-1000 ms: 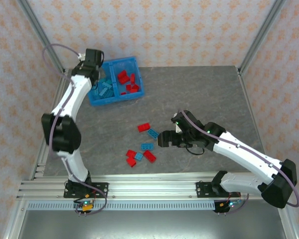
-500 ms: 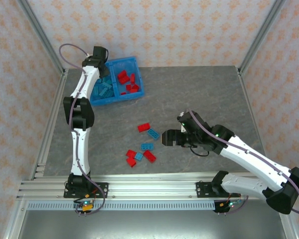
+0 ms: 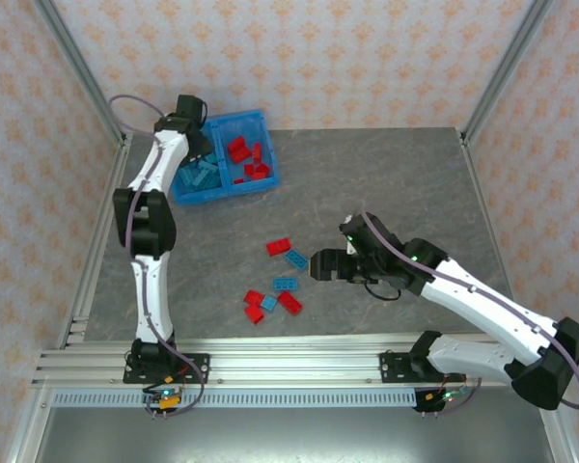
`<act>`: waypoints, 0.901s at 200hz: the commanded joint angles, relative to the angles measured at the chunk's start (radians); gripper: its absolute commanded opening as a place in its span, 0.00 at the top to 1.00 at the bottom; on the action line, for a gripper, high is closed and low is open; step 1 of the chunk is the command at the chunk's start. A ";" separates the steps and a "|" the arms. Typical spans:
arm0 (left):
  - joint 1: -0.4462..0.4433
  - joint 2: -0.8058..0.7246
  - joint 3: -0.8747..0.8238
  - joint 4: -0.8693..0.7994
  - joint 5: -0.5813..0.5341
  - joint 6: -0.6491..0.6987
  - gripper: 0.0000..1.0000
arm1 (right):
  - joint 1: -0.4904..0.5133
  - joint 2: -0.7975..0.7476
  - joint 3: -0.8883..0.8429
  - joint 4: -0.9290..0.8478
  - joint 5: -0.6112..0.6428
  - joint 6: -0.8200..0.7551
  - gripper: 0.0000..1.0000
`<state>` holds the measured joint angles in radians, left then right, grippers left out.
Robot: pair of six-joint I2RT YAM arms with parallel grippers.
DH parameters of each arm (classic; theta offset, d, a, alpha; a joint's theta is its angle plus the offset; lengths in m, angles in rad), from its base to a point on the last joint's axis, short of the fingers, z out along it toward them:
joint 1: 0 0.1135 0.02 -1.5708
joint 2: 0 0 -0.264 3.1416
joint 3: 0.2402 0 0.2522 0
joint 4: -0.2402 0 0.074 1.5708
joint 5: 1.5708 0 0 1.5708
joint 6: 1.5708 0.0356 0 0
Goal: Sort the legos into containers by color
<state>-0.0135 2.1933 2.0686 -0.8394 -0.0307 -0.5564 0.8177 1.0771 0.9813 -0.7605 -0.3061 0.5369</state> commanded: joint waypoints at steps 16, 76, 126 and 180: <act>-0.153 -0.559 -0.376 0.152 0.060 -0.144 0.51 | 0.004 0.040 0.048 0.032 0.054 -0.035 0.07; -0.474 -0.801 -0.839 0.203 0.048 -0.287 0.50 | -0.002 0.040 0.040 0.067 0.149 -0.033 0.05; -0.659 -0.640 -0.936 0.341 0.187 -0.448 0.36 | -0.006 0.021 0.006 0.085 0.166 -0.002 0.05; -0.691 -0.452 -0.888 0.398 0.222 -0.520 0.29 | -0.007 -0.084 -0.052 0.059 0.214 0.028 0.05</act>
<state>-0.7013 1.6955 1.1366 -0.4976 0.1749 -1.0176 0.8165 1.0630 0.9657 -0.6884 -0.1555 0.5369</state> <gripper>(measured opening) 0.703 0.952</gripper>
